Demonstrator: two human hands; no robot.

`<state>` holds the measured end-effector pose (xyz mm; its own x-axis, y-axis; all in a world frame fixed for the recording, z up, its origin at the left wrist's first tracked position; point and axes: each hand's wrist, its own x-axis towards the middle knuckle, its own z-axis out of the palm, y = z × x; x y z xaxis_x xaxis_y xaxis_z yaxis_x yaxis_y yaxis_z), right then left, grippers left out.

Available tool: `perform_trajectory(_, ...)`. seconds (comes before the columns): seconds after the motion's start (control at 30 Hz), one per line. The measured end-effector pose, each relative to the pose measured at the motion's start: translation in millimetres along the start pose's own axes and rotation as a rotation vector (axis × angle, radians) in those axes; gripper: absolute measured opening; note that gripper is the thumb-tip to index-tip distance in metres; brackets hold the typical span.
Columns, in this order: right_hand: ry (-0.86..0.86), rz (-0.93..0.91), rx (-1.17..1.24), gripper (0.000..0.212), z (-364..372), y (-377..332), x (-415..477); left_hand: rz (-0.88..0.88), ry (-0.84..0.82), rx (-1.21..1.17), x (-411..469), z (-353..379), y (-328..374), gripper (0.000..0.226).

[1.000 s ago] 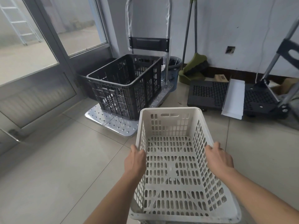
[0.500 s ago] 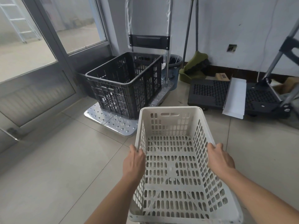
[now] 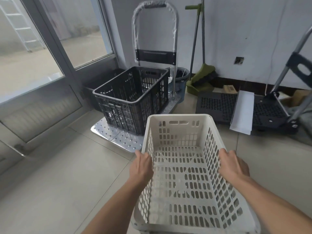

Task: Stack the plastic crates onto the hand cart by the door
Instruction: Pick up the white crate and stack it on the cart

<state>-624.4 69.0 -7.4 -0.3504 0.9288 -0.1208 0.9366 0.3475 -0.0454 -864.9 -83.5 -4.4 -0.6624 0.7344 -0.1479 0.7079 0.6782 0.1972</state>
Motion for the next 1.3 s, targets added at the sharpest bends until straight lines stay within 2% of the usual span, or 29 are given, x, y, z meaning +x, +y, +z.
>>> perform_trajectory(0.13,0.043,0.009,0.036,0.019,-83.5,-4.3,1.3,0.006,0.026,-0.052,2.6,-78.8,17.0,0.018)
perform_trajectory(0.27,0.066,0.012,0.035,0.018,-197.3,-12.7,-7.0,-0.003,0.100,-0.062,-5.5,-183.7,32.5,0.021)
perform_trajectory(0.5,0.072,0.012,0.001,0.023,-425.4,-36.3,-49.6,0.012,0.141,-0.045,-54.5,-409.4,61.7,0.016)
perform_trajectory(0.63,0.077,0.024,-0.012,0.018,-551.7,-55.5,-97.2,0.014,0.144,-0.044,-88.0,-532.6,69.5,0.027)
perform_trajectory(0.77,0.111,0.045,-0.017,0.022,-642.8,-68.4,-149.7,0.057,0.171,-0.047,-130.8,-626.7,63.9,0.039)
perform_trajectory(1.0,0.183,0.049,-0.001,0.022,-725.6,-99.4,-212.8,0.083,0.188,-0.064,-170.4,-711.4,35.5,0.036)
perform_trajectory(1.1,0.230,0.084,0.066,0.018,-721.5,-111.5,-229.1,0.105,0.208,-0.103,-176.9,-718.4,12.3,0.037)
perform_trajectory(1.3,0.213,0.137,0.134,0.021,-687.7,-139.4,-241.8,0.125,0.213,-0.065,-172.3,-717.1,-22.4,0.038)
